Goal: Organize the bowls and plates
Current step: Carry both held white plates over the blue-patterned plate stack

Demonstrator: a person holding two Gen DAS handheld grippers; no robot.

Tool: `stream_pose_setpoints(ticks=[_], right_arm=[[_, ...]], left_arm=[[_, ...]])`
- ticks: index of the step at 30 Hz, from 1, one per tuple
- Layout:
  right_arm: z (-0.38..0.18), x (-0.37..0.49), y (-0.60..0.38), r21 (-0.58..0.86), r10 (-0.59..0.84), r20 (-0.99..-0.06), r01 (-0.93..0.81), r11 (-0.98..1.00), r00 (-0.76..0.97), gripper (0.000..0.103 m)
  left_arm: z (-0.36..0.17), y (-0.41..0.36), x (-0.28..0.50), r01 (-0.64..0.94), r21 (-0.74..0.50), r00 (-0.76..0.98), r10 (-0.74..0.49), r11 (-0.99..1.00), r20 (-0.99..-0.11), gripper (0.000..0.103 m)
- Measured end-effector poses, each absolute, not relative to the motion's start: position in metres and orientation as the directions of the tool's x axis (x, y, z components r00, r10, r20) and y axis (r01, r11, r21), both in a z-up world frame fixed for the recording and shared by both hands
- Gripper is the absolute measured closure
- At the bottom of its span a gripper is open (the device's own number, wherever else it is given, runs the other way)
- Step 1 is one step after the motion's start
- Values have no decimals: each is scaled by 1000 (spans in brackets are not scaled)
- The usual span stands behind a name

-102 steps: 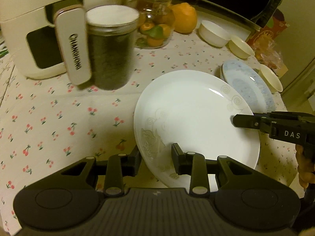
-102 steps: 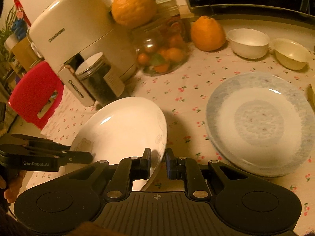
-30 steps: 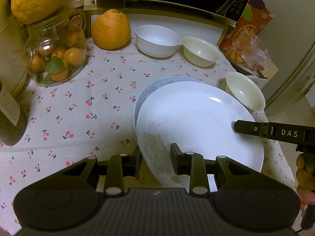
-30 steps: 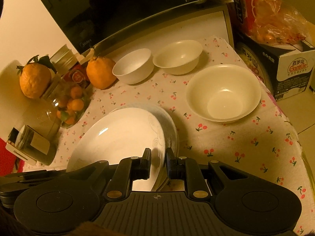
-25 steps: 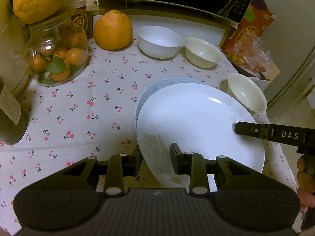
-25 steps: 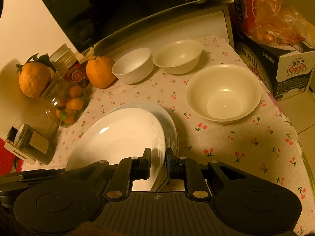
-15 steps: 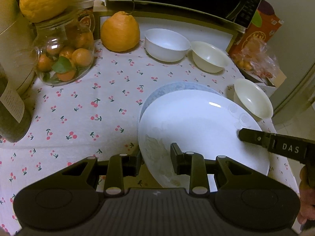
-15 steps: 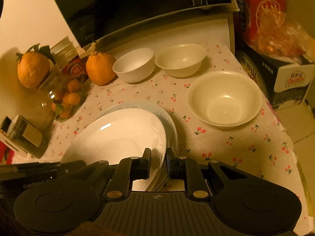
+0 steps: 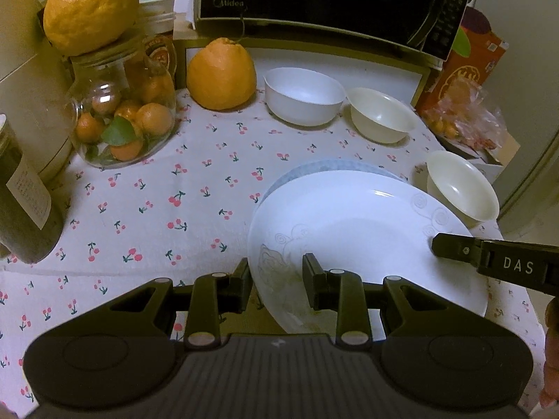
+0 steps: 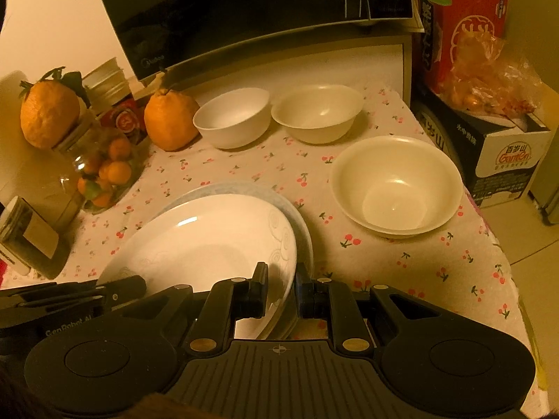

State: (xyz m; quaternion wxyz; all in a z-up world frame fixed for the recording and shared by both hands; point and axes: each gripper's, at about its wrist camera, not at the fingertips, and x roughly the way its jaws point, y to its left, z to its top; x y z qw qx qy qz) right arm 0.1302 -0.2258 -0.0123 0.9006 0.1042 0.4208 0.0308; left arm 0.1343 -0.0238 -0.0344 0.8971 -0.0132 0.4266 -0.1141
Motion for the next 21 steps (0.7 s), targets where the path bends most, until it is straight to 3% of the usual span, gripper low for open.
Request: stream_pose_setpoints(ticks=[21], right_arm=[[-18,133,-226,218,134,-726,41,975,675,87]], left_arm=[[-47,-30,123,233,-38,727,-200,972,-657,74]])
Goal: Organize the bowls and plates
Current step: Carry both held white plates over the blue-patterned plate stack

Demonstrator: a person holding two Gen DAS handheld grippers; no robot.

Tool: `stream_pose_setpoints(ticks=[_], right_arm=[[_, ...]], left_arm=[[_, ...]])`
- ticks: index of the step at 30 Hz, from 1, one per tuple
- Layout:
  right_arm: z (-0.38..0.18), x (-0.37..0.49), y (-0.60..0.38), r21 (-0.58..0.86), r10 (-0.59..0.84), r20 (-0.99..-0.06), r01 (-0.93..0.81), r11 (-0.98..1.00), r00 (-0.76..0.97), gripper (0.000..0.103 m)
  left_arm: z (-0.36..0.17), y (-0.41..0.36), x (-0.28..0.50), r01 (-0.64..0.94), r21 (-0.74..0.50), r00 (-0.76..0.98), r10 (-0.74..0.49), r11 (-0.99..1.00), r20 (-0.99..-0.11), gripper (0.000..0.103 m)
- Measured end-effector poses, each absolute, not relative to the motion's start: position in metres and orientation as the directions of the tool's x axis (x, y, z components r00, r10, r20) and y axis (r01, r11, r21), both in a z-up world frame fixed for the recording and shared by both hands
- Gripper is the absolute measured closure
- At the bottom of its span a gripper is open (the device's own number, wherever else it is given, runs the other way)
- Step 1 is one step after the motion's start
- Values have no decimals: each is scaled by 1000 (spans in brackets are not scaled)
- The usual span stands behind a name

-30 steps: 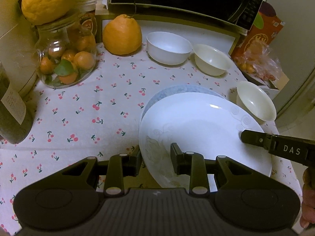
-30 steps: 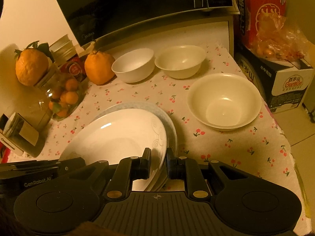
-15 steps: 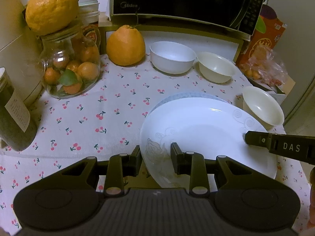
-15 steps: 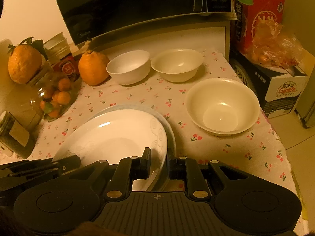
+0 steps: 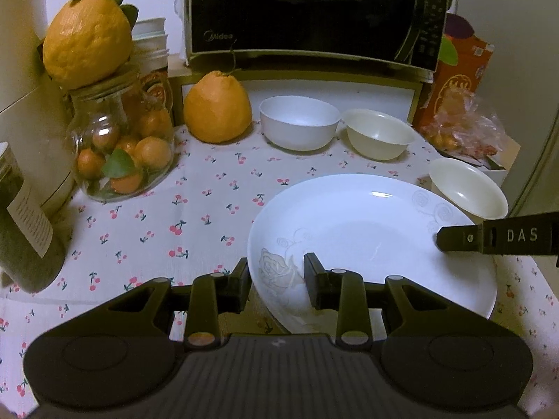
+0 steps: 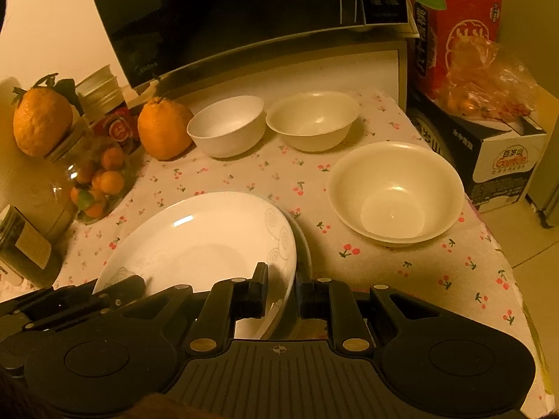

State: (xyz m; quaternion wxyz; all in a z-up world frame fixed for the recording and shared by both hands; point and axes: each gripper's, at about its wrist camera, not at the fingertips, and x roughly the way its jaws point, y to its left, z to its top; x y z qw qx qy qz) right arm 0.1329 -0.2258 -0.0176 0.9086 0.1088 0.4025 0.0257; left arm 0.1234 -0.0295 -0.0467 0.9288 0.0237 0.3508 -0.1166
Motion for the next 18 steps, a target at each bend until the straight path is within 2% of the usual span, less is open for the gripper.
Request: stream_pose_setpoints(ticks=[8,15,18], right_arm=[[-19,133,-234,279,179,-725,47,959,665,87],[-19,135,-254,403,243,-719,106,909,651,88],[-19,136,-258,415,250,-720,112,903,647,94]], left_arm=[[-47,-29,121,259,-22,729,-210,966,-651,74],[-47,-31,120,271,10,726,-197,963,-659,76],[-49,-31,120,276,29,719,-187,961,-669,79]])
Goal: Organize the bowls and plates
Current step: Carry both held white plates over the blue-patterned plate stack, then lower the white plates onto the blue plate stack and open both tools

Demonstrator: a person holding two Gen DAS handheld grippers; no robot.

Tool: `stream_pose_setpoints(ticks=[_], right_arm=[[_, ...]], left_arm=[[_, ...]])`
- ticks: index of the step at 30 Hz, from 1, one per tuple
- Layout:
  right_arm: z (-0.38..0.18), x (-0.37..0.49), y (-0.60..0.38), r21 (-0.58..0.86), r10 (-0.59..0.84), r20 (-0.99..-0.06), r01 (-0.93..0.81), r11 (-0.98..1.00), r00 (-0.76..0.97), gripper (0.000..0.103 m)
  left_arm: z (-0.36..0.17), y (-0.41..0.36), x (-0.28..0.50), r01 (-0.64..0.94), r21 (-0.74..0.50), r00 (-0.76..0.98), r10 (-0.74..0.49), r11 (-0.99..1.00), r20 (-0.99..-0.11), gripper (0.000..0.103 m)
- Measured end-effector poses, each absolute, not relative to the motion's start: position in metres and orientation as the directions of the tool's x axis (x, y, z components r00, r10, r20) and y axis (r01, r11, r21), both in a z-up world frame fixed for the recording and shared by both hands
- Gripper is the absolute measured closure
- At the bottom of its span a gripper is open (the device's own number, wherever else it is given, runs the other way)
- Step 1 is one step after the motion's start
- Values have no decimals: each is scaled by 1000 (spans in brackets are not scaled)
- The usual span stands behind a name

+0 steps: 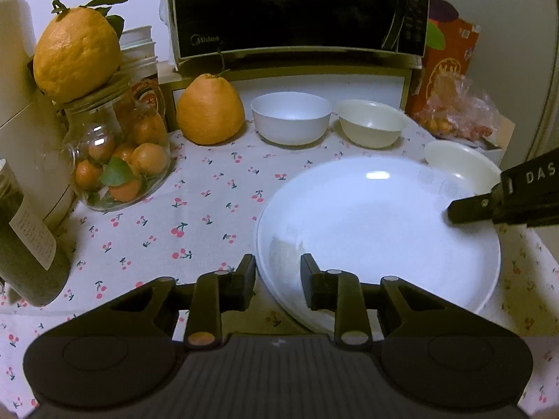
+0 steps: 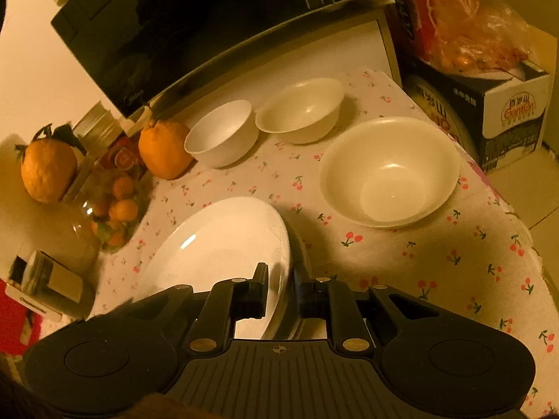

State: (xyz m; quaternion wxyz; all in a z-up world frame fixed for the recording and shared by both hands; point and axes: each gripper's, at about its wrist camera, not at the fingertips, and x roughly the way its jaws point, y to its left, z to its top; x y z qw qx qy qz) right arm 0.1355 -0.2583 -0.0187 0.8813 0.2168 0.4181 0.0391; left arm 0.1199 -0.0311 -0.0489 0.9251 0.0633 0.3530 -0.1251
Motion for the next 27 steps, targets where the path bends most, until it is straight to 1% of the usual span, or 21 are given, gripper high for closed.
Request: stream_pose_setpoints(ticks=[11,21,27], right_arm=[[-16,135,-254,384,242,-736,97,918,632,94],[-10,137,-260,404,256,-789,158,901,559,93],[-9,134,-270,448,290,-775,165,879,561,93]], left_arm=[[-48,-29,119,281,14,707,-197,960,-680,79],[-47,-29,118,280,6,699,-200,960,-686,80],[-47,-26,119,278,-14,691,-210,960,-692,80]])
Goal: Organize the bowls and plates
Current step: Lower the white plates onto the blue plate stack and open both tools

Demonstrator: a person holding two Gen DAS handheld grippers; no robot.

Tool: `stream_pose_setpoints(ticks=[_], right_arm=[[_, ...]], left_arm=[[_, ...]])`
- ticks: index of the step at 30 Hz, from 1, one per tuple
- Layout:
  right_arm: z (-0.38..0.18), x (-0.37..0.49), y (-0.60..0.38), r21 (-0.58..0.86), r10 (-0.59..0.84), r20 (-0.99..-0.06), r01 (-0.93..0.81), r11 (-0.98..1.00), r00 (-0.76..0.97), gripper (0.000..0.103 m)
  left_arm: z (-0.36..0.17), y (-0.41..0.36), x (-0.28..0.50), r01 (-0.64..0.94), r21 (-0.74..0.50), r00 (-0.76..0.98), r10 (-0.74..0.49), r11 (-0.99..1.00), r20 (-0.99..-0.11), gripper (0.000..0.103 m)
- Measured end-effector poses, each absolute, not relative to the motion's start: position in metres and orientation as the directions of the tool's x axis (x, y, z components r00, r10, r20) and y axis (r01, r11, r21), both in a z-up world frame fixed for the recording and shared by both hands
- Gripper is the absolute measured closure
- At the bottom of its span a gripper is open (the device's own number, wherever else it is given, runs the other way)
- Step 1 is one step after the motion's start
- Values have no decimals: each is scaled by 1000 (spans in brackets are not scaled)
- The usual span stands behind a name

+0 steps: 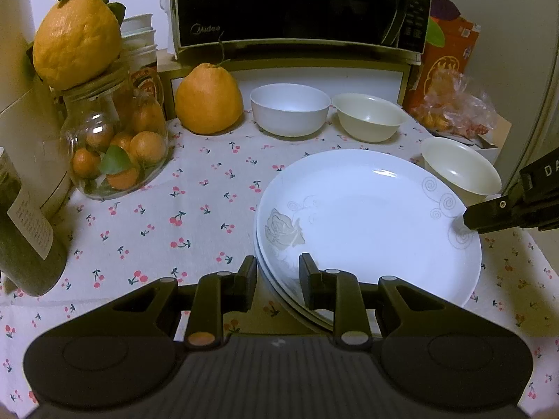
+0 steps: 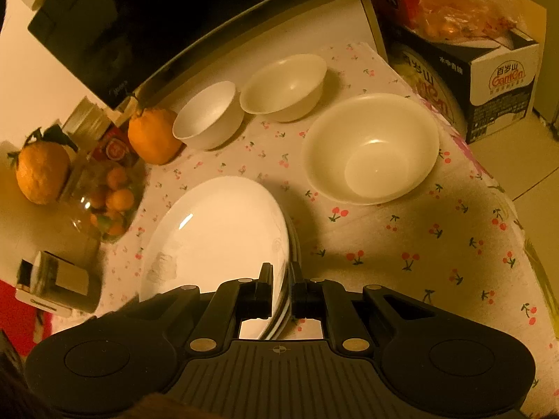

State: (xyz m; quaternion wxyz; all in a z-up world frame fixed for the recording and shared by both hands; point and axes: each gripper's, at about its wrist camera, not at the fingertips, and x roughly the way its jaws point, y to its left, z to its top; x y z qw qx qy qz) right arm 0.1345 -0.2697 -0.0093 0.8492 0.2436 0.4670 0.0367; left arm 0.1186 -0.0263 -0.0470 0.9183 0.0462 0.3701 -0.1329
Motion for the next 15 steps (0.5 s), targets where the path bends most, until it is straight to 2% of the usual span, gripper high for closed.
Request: stream_pose_setpoints(ticks=[15], right_arm=[[-8,133,-267,446,294,-779,159,881,554,89]], left_arm=[[-43,-25,122,279,-62,645,-235,958,-727,75]])
